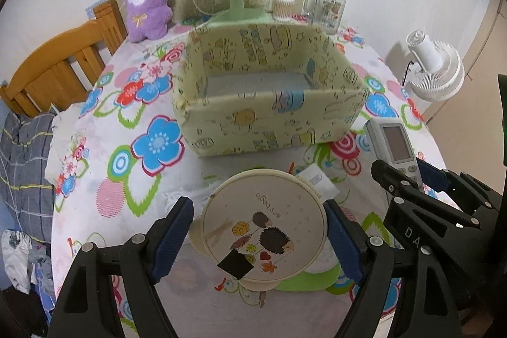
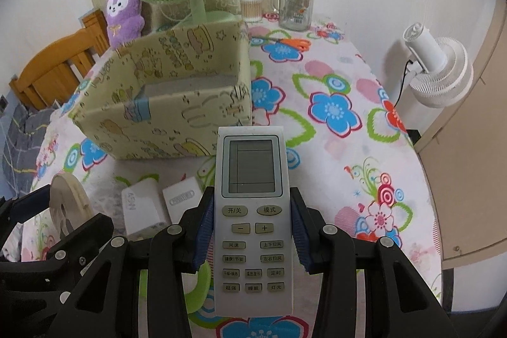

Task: Organize rigid objects
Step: 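Close the right gripper on the remote while the left gripper grasps the coaster, then carry the remote and coaster up over the fabric box with both grippers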

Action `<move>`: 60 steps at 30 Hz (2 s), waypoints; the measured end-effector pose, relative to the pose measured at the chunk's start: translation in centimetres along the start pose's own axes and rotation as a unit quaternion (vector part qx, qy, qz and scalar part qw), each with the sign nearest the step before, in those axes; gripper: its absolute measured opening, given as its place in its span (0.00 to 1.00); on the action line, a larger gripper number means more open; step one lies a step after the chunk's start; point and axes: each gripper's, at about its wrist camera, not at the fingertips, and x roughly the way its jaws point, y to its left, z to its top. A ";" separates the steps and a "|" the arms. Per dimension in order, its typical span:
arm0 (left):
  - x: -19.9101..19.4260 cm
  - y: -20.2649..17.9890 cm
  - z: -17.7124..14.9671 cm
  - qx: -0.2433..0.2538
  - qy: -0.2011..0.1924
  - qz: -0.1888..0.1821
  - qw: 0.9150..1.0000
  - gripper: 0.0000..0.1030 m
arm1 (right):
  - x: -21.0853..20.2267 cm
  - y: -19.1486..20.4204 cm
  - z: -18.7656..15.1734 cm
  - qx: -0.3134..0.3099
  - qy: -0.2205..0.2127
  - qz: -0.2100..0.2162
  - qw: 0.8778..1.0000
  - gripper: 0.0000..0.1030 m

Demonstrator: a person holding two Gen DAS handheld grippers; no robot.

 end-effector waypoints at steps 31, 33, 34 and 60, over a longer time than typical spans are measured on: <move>-6.1 1.5 5.2 -0.005 -0.074 0.006 0.997 0.81 | -7.5 1.7 5.5 0.002 -0.075 0.006 0.997 0.46; -6.2 1.6 5.6 -0.007 -0.076 0.004 0.997 0.82 | -7.7 1.7 5.9 0.000 -0.078 0.005 0.997 0.46; -6.2 1.6 5.8 -0.008 -0.079 0.004 0.997 0.82 | -7.8 1.7 6.1 0.000 -0.080 0.004 0.997 0.46; -2.9 2.7 10.6 -0.025 -0.069 0.010 0.997 0.81 | -5.4 1.8 11.2 -0.003 -0.069 0.020 0.997 0.46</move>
